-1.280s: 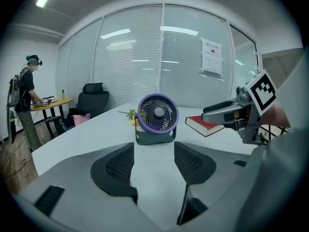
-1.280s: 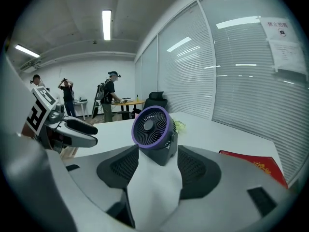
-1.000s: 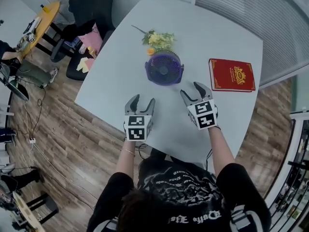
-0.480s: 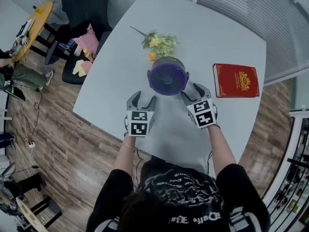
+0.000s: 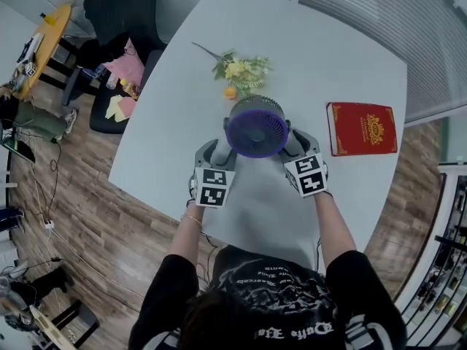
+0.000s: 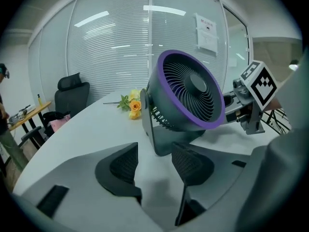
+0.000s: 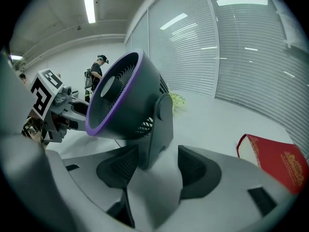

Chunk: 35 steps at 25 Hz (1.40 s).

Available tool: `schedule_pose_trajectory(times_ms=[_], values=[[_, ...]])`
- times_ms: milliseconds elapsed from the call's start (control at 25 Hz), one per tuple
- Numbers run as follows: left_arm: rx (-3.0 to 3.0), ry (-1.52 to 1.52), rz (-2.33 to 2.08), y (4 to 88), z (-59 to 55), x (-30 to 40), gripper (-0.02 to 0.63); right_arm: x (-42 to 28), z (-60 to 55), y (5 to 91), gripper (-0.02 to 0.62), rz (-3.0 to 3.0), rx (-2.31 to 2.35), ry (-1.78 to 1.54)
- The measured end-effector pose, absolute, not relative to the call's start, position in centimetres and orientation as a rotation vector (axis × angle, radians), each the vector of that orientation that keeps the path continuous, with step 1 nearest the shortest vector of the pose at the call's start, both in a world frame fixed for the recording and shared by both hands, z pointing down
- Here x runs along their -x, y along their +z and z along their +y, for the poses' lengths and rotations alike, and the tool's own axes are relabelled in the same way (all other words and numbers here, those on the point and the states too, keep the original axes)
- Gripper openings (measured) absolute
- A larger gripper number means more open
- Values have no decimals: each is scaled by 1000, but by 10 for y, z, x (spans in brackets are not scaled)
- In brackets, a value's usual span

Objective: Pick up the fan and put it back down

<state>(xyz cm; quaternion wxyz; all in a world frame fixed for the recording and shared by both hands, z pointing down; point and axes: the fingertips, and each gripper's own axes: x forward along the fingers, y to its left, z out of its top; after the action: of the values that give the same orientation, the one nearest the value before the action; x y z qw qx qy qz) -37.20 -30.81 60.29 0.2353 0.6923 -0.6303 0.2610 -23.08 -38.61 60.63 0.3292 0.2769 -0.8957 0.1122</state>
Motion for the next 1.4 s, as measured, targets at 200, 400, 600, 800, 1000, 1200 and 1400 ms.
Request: schedule_pose_trajectory(times_ms=[200, 400, 600, 800, 1000, 1200, 1400], values=[[-1929, 668, -1712, 607, -330, 375, 236, 234, -397, 617, 249, -2327, -744, 297], [-1938, 681, -1707, 616, -346, 381, 236, 244, -408, 623, 247, -2347, -756, 309], [-1974, 688, -1684, 625, -357, 376, 224, 251, -415, 627, 231, -2367, -749, 298], [-2018, 720, -1659, 630, -362, 375, 104, 254, -418, 634, 215, -2360, -743, 279], [-2028, 712, -1685, 628, -364, 378, 97, 259, -414, 635, 196, -2356, -706, 247], [-2013, 695, -1654, 629, -364, 375, 81, 256, -417, 634, 174, -2349, -743, 269], [-1991, 684, -1624, 624, -355, 371, 81, 251, -411, 629, 158, -2340, -752, 311]])
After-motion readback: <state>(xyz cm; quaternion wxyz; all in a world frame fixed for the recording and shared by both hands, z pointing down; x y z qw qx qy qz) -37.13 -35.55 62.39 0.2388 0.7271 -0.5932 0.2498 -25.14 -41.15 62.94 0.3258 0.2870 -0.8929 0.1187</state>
